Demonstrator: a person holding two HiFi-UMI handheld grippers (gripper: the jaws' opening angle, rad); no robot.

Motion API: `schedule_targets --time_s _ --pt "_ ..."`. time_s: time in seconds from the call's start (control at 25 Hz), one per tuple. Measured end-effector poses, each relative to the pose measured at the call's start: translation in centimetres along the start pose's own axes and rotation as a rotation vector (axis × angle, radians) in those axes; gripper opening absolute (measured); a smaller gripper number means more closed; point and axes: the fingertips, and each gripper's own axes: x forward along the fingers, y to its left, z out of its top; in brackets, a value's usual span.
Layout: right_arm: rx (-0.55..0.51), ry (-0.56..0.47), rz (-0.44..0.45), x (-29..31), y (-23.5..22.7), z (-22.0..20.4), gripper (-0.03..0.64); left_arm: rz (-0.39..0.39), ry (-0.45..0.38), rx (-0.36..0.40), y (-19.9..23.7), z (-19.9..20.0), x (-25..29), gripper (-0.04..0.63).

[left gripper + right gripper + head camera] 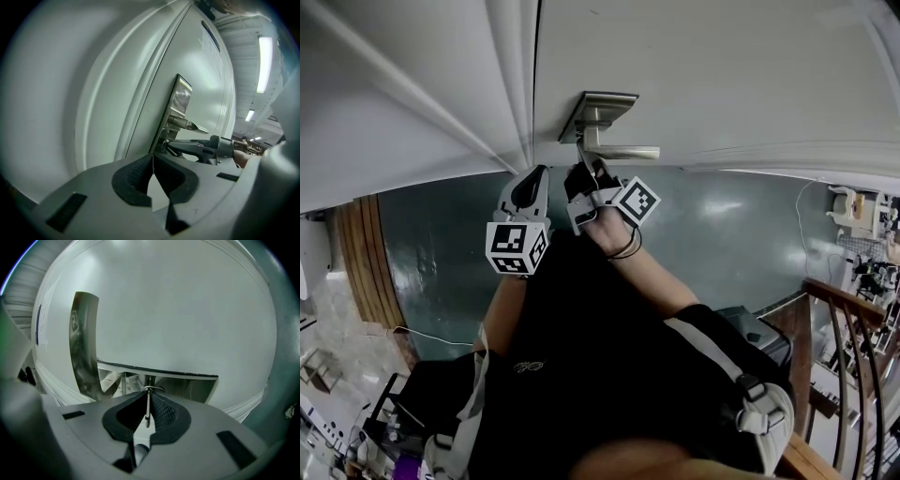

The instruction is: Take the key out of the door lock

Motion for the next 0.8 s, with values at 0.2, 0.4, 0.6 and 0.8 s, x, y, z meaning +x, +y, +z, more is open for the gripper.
schedule_targets --time_s 0.2,0.4,0.6,0.8 --pt "-0.006 0.009 0.005 0.11 0.24 -0.04 0.029 -0.003 -0.001 0.003 0.02 0.27 0.17 0.028" --pt "0.005 0.0 0.006 -0.09 -0.01 -0.16 0.029 -0.014 0.004 0.004 -0.04 0.04 0.53 0.028" --pt "-0.016 -0.002 0.009 -0.33 -0.35 -0.06 0.029 -0.017 0.004 0.005 0.16 0.03 0.8 0.028" --pt "-0.021 0.0 0.007 -0.27 -0.6 -0.09 0.029 -0.009 0.006 -0.004 0.57 -0.21 0.75 0.028"
